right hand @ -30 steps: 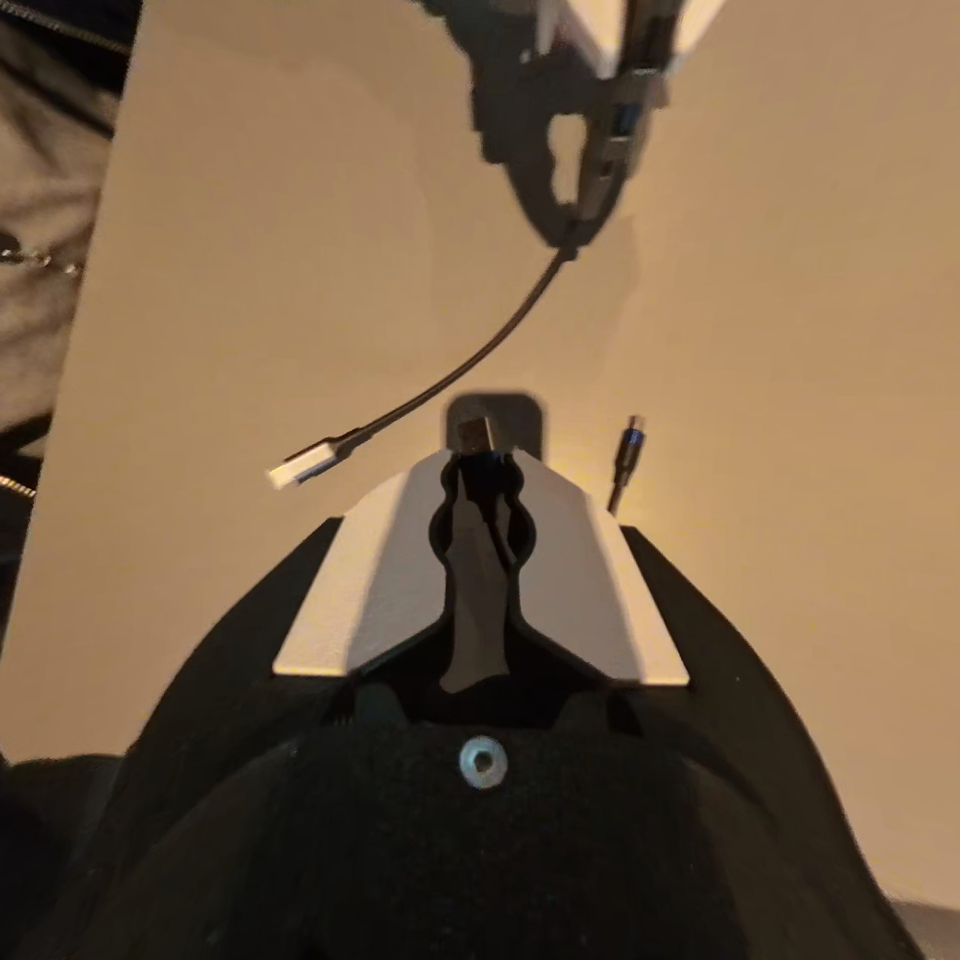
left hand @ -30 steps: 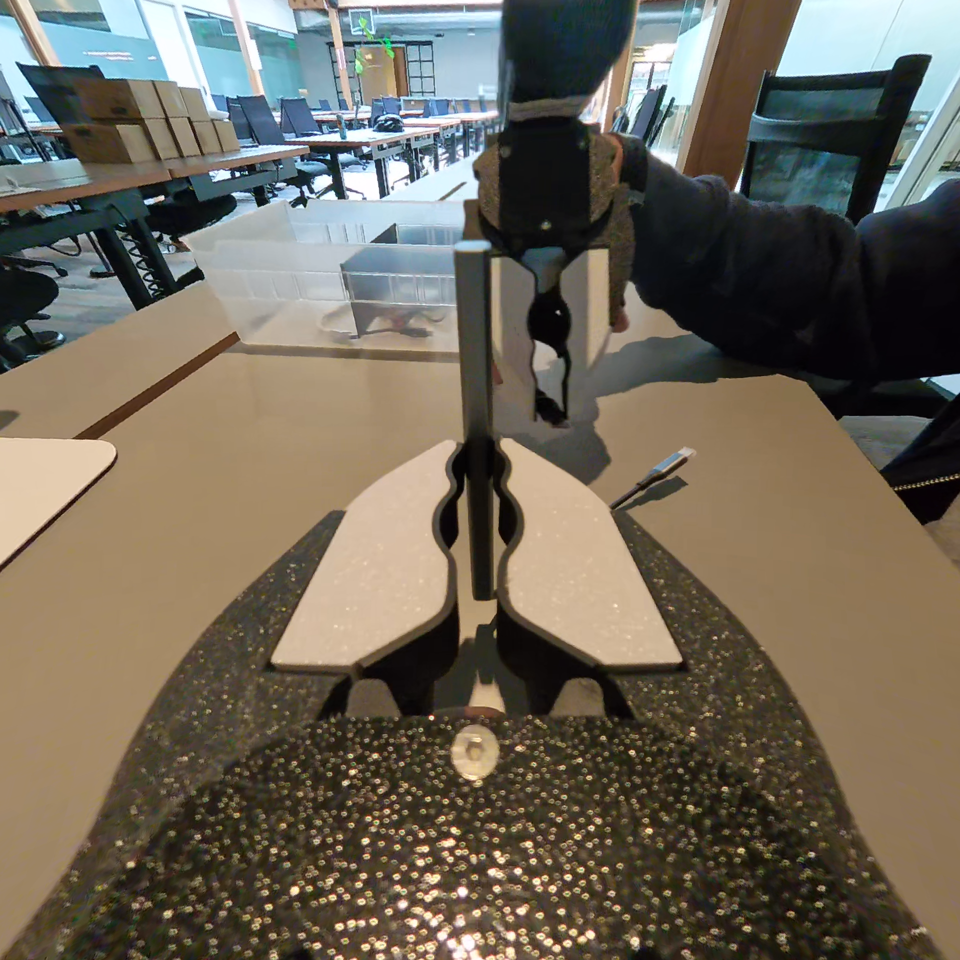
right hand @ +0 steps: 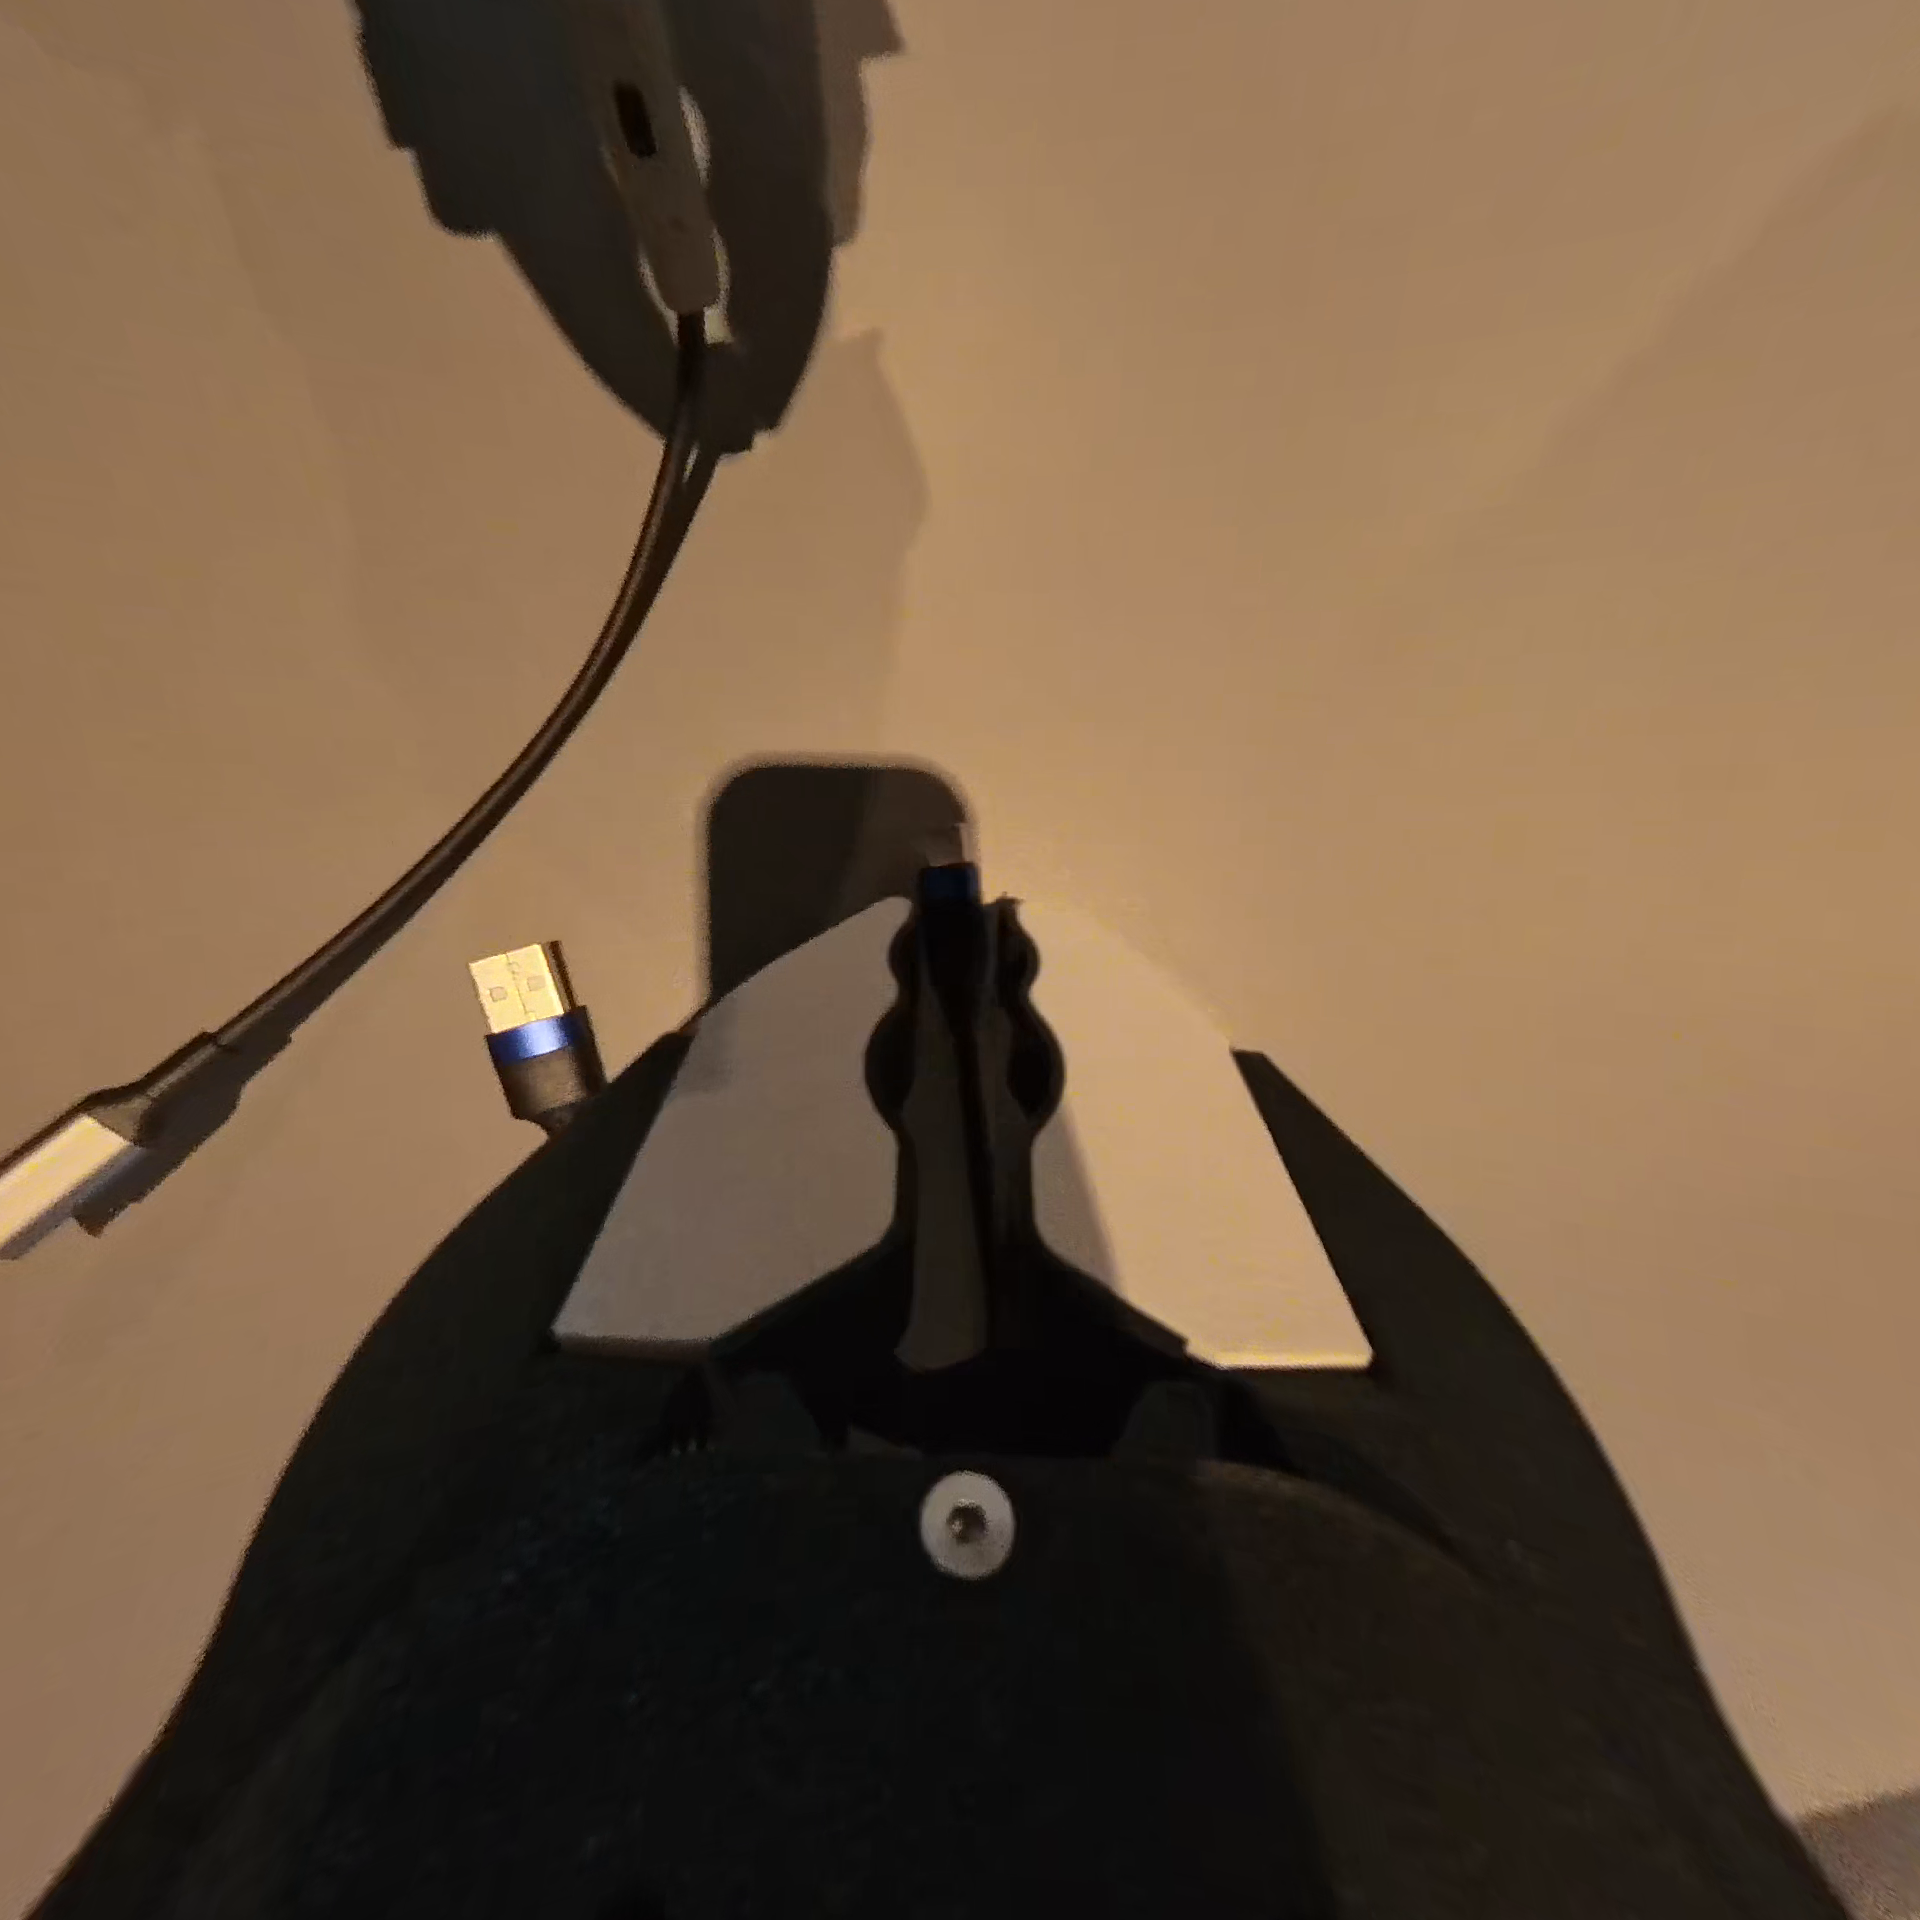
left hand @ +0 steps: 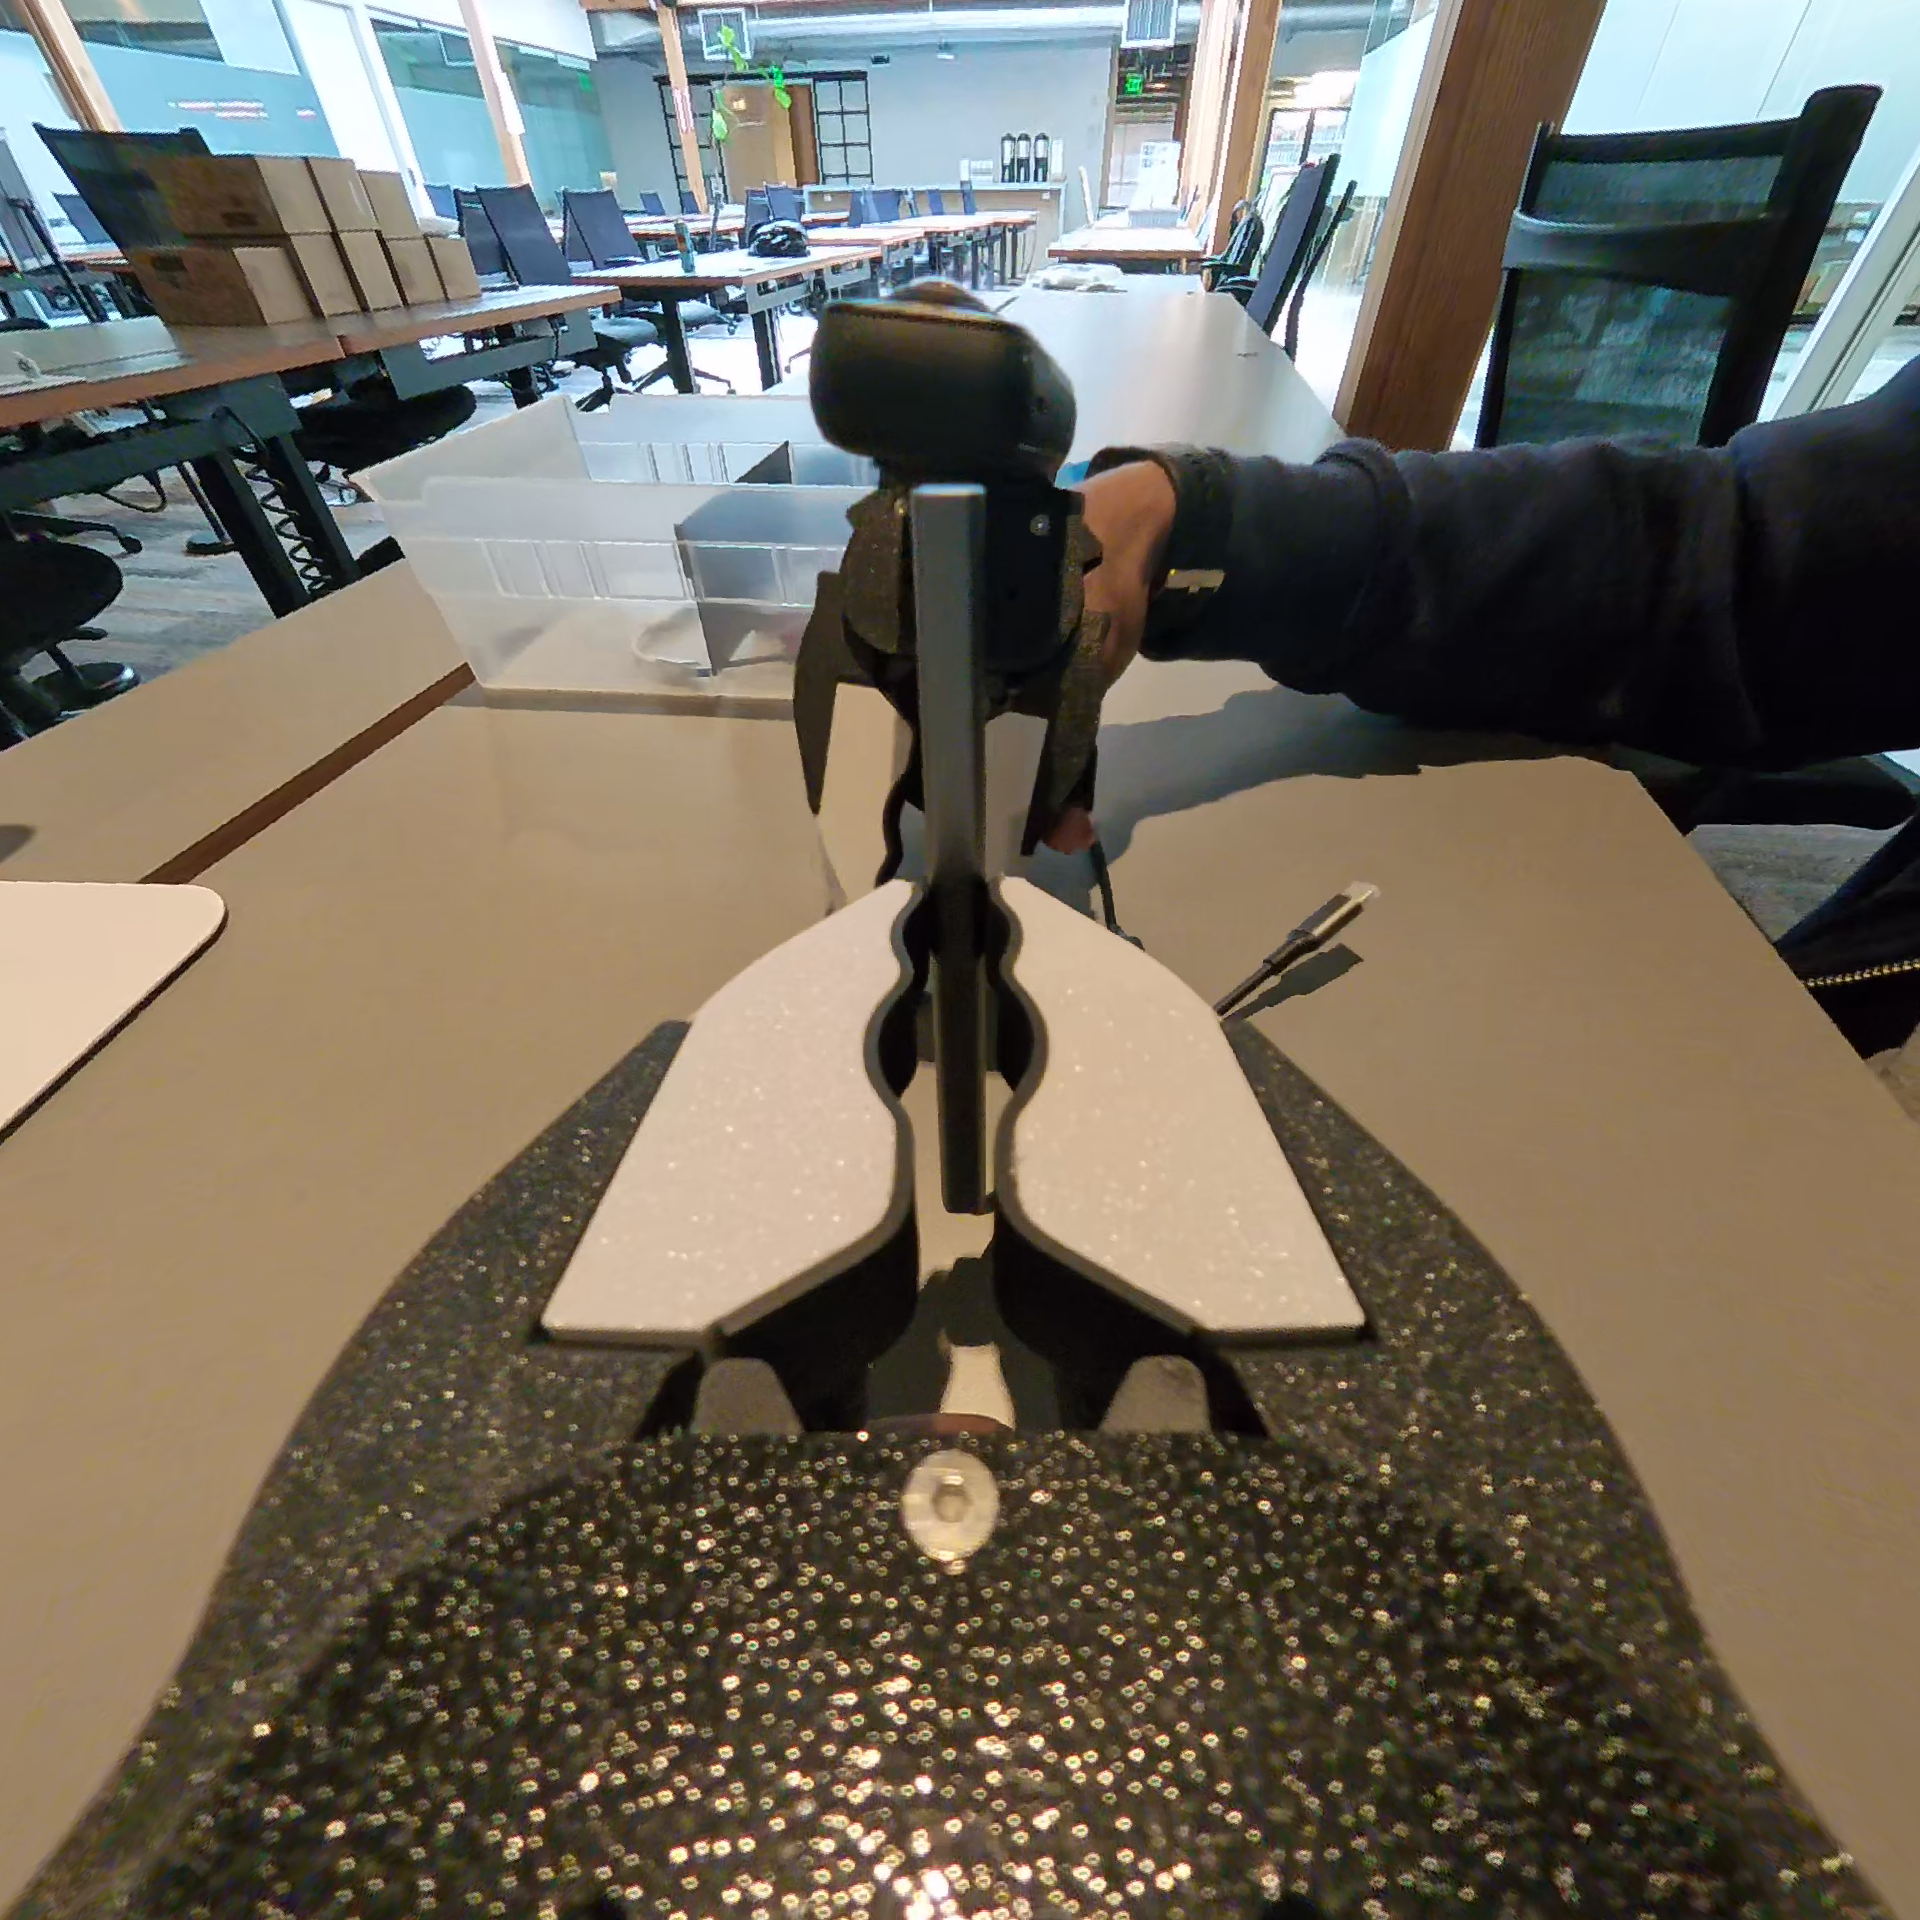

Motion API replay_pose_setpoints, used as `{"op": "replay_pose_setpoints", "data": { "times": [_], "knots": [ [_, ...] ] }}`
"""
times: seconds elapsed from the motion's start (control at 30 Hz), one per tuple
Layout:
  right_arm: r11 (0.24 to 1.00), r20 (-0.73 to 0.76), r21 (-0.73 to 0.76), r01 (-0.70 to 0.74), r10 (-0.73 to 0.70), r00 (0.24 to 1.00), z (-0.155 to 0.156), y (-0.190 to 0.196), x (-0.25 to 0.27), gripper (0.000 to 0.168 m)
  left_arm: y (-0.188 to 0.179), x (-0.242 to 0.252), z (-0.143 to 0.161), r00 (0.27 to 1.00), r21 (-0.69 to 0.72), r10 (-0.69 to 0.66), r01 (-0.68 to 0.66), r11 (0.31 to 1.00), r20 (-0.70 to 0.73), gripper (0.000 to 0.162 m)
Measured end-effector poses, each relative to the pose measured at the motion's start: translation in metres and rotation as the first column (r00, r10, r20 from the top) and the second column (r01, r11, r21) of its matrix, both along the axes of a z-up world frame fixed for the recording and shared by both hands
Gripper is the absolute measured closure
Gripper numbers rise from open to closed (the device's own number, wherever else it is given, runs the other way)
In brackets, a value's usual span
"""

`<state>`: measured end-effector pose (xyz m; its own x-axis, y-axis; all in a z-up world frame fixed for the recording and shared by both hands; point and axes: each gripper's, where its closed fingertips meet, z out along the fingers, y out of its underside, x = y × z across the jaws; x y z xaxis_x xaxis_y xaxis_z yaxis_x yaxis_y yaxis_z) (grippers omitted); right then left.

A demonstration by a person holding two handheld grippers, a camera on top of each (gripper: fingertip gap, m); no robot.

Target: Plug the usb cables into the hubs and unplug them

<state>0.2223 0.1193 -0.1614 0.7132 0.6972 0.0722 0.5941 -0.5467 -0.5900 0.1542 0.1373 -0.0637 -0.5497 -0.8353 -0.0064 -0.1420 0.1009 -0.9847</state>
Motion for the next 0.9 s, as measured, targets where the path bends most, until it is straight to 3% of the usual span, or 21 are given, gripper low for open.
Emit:
{"op": "replay_pose_setpoints", "data": {
  "times": [0.23,0.33,0.47,0.6,0.9],
  "knots": [
    [1.0,0.076,0.022,-0.011,0.009,0.997,0.0,0.004,-0.001,0.158,-0.001,0.001,-0.001,1.0,-0.02,0.0,0.0,1.0,-0.001,0.153],
    [0.998,0.096,0.055,0.0,-0.005,0.995,0.002,0.006,-0.001,0.158,0.003,0.004,-0.007,0.998,-0.061,0.018,-0.022,0.998,-0.063,0.153],
    [0.984,0.075,0.175,0.022,-0.035,0.997,0.018,0.01,-0.006,0.158,0.014,0.007,-0.019,0.977,-0.223,0.052,-0.099,0.97,-0.207,0.153],
    [0.944,0.052,0.326,0.056,-0.077,0.996,0.04,0.01,-0.015,0.158,0.015,0.005,-0.024,0.958,-0.388,-0.018,-0.099,0.916,-0.286,0.153],
    [0.831,0.073,0.547,0.102,-0.169,0.983,0.073,-0.003,-0.03,0.158,-0.013,0.001,-0.031,0.934,-0.393,-0.127,-0.015,0.919,-0.333,0.153]
  ]
}}
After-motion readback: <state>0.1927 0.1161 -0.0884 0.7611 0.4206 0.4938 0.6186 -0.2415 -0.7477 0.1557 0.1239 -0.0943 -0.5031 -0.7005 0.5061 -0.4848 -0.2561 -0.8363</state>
